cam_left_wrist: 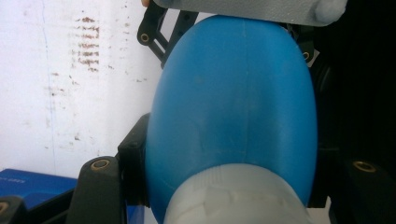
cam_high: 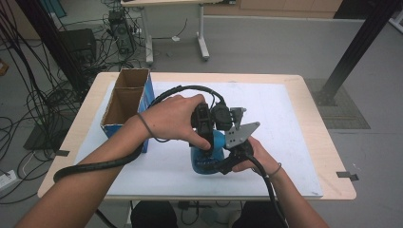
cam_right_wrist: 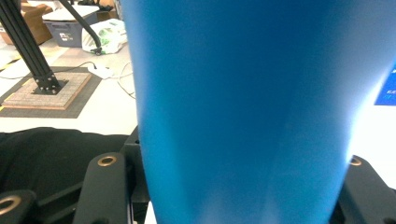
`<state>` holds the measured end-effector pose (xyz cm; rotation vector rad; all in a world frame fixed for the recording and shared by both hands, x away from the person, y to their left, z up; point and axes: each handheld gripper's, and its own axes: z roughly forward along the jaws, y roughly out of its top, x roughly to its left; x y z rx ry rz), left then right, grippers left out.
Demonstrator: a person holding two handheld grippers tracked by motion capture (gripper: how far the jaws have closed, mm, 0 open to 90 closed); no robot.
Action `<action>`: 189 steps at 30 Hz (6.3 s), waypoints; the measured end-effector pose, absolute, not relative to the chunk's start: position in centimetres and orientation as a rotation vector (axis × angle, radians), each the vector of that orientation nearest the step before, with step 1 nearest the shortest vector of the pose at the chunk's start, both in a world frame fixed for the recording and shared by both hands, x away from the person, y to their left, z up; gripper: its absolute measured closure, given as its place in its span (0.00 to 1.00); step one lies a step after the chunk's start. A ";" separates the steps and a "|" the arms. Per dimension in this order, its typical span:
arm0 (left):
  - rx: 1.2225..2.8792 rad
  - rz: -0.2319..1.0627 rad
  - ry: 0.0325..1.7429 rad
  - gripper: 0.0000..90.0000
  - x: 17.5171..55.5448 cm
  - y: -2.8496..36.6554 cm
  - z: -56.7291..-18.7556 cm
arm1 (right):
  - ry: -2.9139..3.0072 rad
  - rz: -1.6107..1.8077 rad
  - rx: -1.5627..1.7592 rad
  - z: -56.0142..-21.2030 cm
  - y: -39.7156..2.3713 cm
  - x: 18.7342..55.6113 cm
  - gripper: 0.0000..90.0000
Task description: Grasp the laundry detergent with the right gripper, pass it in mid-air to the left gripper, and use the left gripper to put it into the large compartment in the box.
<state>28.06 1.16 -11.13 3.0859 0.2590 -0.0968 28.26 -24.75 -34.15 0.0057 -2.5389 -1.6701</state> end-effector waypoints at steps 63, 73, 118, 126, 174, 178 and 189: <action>3.086 -0.091 0.280 0.41 28.4 1.2 -11.1 | -2.541 -1.671 0.008 -34.1 -24.7 28.7 0.46; 3.074 -0.075 0.298 0.41 28.1 1.4 -10.8 | -2.531 -1.686 0.006 -34.2 -24.7 28.7 0.46; 3.105 -0.082 0.372 0.42 28.2 1.1 -11.3 | -2.444 -1.787 -0.188 -35.9 -26.6 27.3 0.16; 3.097 -0.080 0.383 0.42 28.1 1.1 -11.2 | -2.453 -1.795 -0.212 -35.8 -27.5 26.9 0.16; 3.074 -0.051 0.457 0.42 27.9 1.9 -10.6 | -2.618 -1.754 -0.709 -35.9 -42.8 22.6 0.03; 3.070 -0.046 0.480 0.42 27.8 1.8 -10.6 | -2.621 -1.753 -0.730 -35.9 -43.3 22.3 0.03; 3.035 -0.040 0.643 0.42 28.0 1.8 -11.0 | -2.618 -1.766 -0.767 -36.1 -43.9 21.7 0.03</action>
